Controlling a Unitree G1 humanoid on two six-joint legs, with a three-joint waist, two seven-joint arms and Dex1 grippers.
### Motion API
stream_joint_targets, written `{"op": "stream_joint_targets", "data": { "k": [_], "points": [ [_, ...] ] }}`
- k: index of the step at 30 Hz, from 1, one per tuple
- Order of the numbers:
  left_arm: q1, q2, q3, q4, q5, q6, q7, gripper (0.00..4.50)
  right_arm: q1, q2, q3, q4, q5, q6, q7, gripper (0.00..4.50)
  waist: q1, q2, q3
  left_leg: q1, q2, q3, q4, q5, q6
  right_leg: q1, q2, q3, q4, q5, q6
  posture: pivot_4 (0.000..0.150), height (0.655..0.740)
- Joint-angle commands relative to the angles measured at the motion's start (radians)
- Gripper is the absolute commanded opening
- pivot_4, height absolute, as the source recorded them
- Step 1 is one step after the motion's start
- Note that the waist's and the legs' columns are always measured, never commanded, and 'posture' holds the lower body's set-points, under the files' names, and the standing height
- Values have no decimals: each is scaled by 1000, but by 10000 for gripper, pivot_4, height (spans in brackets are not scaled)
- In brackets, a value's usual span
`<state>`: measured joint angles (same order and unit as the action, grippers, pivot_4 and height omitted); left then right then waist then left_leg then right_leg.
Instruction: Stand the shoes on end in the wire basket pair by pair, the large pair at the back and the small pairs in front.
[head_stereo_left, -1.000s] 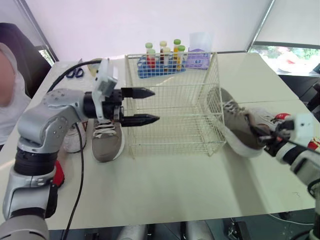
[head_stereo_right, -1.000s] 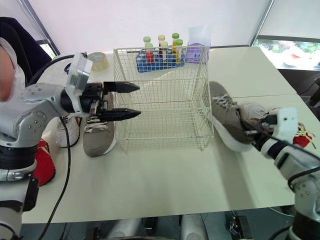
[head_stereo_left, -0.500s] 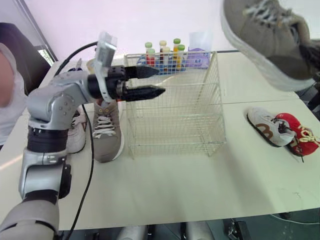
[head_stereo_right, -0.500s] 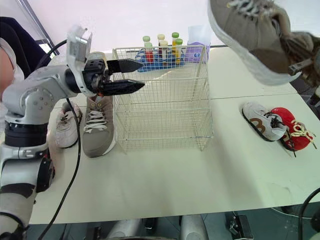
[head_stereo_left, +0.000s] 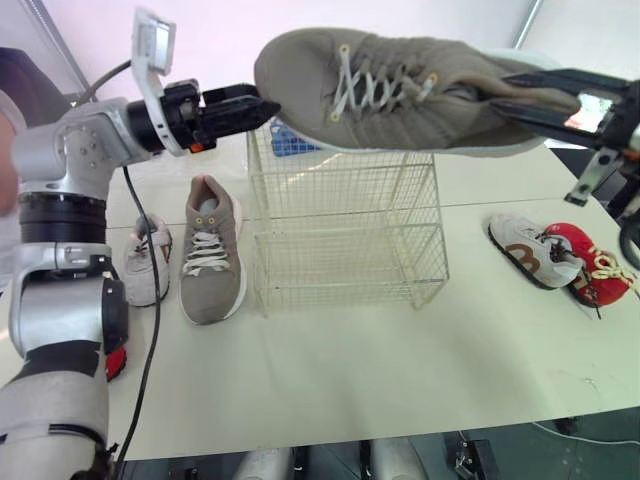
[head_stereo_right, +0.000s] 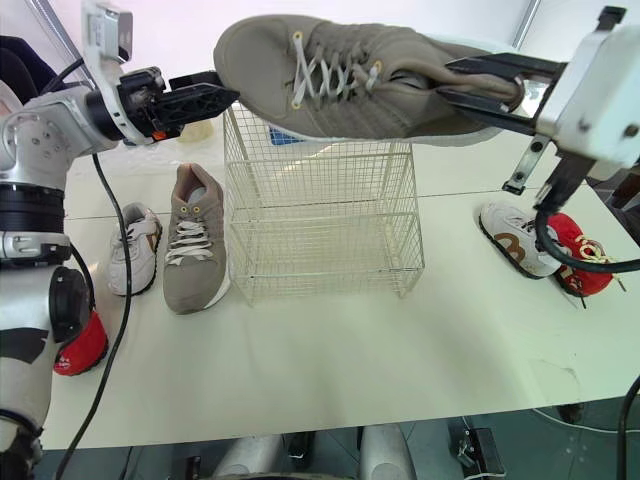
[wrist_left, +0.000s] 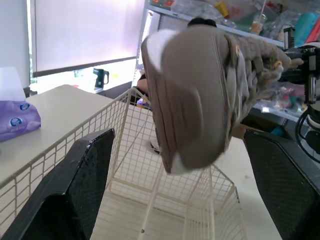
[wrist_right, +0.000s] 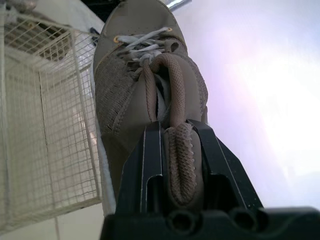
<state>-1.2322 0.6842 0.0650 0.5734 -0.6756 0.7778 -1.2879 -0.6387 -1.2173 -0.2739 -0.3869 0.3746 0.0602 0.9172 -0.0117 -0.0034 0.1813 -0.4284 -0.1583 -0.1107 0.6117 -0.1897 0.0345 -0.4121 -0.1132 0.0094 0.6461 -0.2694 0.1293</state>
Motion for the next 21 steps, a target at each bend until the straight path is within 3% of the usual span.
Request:
{"op": "stream_joint_targets", "data": {
  "k": [1,7,10,16,21],
  "points": [
    [-40,-1,21,-4,10,-2,-30,42305,-83,35,38,46,-98,-178,-4,1812,-2,0,0,0,0,0,0,0,0,0,0,0,1,0,0,1500,7400],
    [-30,-13,11,-20,39,-8,-50,42305,-156,81,109,91,-160,-277,12,1812,-3,0,0,0,0,0,-1,3,-3,-2,1,1,3,0,0,1500,7400],
    [-17,-14,5,-34,54,-15,-62,33406,-177,90,119,104,-165,-284,18,1812,-2,0,0,0,0,0,0,3,-3,-2,1,1,3,0,0,1500,7400],
    [-4,-23,2,-52,73,-16,-79,6358,-215,108,131,120,-160,-269,31,1812,-2,0,0,0,0,0,0,2,-2,-2,1,1,4,0,0,1500,7400],
    [-6,-40,16,-52,77,-7,-62,4962,-202,99,112,86,-56,-88,50,26026,-2,0,0,0,0,0,1,2,-2,-2,1,1,4,0,0,1500,7400]
  ]
}}
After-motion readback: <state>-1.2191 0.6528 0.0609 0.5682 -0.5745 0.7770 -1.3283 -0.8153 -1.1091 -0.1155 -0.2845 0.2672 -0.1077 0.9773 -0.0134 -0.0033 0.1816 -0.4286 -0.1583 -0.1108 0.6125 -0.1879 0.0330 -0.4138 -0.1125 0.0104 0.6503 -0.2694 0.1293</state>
